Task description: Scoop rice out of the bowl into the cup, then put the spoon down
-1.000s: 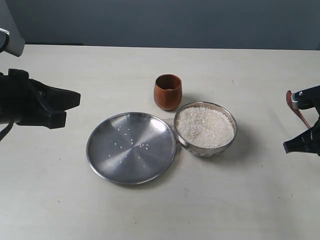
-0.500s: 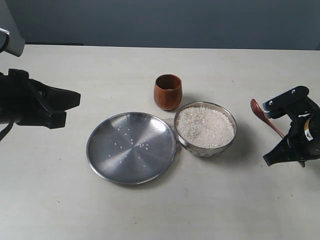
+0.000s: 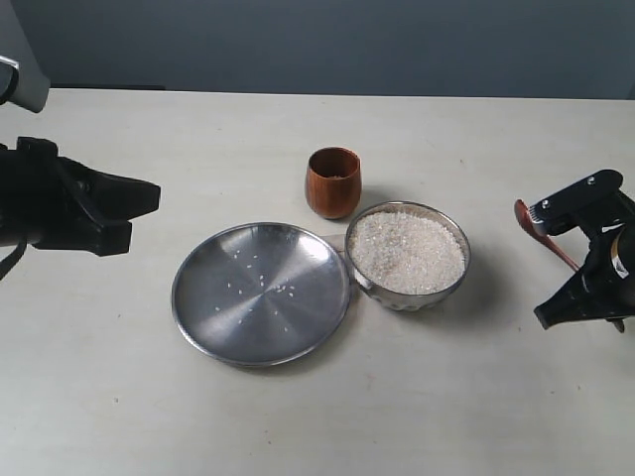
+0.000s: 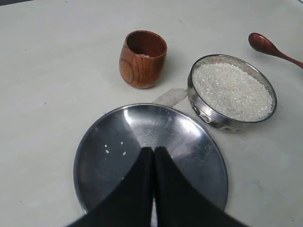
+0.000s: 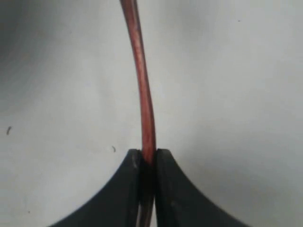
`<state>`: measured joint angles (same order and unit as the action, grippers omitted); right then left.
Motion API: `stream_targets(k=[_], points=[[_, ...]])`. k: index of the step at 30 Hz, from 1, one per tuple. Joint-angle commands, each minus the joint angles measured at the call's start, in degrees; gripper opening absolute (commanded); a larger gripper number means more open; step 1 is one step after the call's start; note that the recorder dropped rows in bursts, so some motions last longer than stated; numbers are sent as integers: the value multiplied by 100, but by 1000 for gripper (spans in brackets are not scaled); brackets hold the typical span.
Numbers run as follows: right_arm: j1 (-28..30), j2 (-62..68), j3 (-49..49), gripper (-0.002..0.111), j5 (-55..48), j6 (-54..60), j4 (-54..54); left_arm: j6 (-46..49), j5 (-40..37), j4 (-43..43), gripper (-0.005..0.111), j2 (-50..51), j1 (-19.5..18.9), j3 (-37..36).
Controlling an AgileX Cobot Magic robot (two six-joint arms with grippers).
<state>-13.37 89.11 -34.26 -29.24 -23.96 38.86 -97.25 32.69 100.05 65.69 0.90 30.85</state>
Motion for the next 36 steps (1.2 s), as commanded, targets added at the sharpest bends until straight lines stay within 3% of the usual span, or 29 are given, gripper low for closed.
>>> stream_targets(k=[1,6,12,16,20,23,30,32,34,36], points=[[4,-29,-39,-1,256,-15,40,-3,49,-10,0,20,39,46],[4,355,-39,-1,396,-332,537,-3,49,-10,0,20,39,46],[4,674,-39,-1,467,-2207,1901,-3,89,-10,0,20,39,46],[4,689,-39,-1,754,-2343,1999,-3,73,-10,0,20,39,46],[4,796,-39,13,867,-2343,1937,-3,73,-10,0,20,39,46],[4,880,-39,33,867,-2343,1910,-3,73,-10,0,20,39,46],[4,880,-314,34,751,-2332,1941,-3,144,-10,0,20,39,46],[99,880,-497,30,696,-1809,1552,-3,180,-10,0,20,39,46],[356,880,-669,17,645,-105,194,-3,165,-10,0,20,39,46],[666,854,-839,12,499,1717,-1696,-3,141,-10,0,20,39,46]])
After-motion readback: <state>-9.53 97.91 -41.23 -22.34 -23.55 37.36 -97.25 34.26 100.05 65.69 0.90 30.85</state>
